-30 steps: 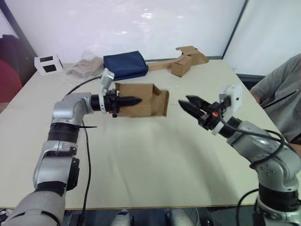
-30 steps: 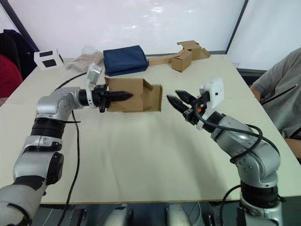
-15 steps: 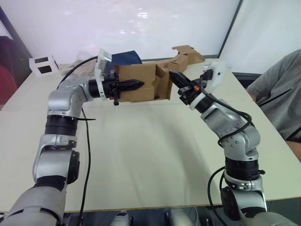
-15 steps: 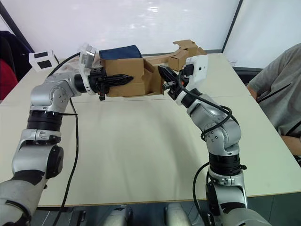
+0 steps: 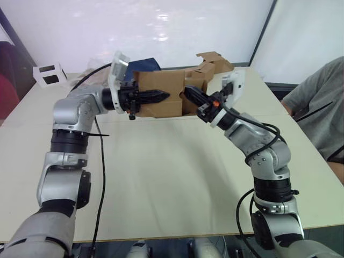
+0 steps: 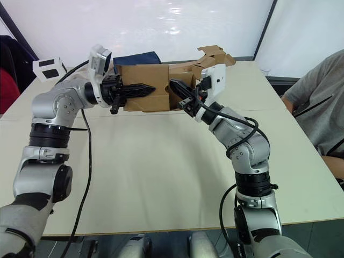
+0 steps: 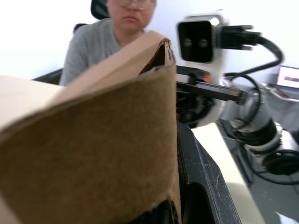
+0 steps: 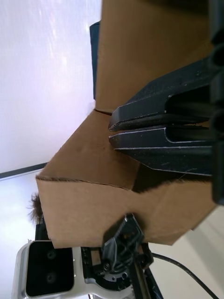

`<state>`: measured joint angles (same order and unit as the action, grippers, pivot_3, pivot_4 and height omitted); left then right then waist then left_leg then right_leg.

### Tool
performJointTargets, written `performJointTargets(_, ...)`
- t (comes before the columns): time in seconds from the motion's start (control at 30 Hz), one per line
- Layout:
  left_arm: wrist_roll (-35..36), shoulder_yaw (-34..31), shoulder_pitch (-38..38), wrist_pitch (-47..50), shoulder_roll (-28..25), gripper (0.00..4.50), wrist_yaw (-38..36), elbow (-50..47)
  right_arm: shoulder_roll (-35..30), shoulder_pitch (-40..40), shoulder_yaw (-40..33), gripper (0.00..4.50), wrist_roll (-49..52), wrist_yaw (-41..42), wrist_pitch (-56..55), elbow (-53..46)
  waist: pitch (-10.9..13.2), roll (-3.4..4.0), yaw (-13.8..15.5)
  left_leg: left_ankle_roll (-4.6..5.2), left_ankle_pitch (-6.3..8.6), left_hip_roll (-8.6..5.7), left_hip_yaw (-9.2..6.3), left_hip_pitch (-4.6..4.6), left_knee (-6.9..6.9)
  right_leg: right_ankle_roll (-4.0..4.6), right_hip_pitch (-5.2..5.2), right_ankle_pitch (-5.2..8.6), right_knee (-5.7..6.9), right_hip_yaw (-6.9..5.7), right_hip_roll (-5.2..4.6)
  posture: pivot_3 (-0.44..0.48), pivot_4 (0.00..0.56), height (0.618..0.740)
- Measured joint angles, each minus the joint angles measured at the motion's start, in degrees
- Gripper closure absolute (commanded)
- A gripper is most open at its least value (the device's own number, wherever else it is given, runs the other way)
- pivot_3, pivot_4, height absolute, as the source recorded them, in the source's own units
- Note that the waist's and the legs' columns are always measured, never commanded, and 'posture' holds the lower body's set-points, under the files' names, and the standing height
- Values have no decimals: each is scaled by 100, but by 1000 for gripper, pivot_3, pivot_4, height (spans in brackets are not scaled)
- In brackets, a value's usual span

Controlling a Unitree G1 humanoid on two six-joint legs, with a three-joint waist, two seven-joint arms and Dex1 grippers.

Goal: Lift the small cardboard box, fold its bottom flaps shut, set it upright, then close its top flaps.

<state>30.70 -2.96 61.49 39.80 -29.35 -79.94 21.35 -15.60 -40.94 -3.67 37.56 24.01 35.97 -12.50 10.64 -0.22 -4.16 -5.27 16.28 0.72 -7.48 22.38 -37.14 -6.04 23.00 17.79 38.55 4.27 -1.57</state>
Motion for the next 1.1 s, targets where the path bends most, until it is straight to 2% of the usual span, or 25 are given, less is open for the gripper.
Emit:
performJointTargets(0.27, 123, 69, -28, 184, 18, 4500, -14, -163, 86, 0, 32, 4413, 111, 124, 100, -86, 0, 0, 7, 0, 0, 0, 0, 0, -1, 0, 0, 0, 0, 0, 0, 0, 150, 740)
performJointTargets(0.53, 53, 111, -28, -308, 85, 4500, 162, -65, 6, 0, 30, 4413, 134, 263, 116, -98, 0, 0, 6, 0, 0, 0, 0, 0, 0, 0, 1, 0, 0, 0, 0, 0, 150, 740)
performJointTargets(0.83, 33, 113, -1, -534, 143, 4500, 297, 186, -570, 12, 50, 4413, -39, 675, 37, -119, 0, 0, 9, 2, 1, 0, 0, 0, 0, 0, 0, 0, 0, 0, 0, 0, 150, 740)
performJointTargets(1.0, 19, 115, 4, -552, 133, 4500, 298, 258, -956, 325, -285, 4413, -15, 837, -67, -183, 0, 0, 23, 1, 1, -1, 1, 3, -1, 0, -1, 0, -3, 0, -2, 0, 150, 740)
performJointTargets(1.1, 19, 115, 5, -552, 136, 4500, 294, 261, -1028, 446, -741, 4413, 424, 715, 244, -206, 0, 0, 18, 1, 1, -1, 0, 3, -1, 0, 0, 0, -1, 0, -2, 0, 150, 740)
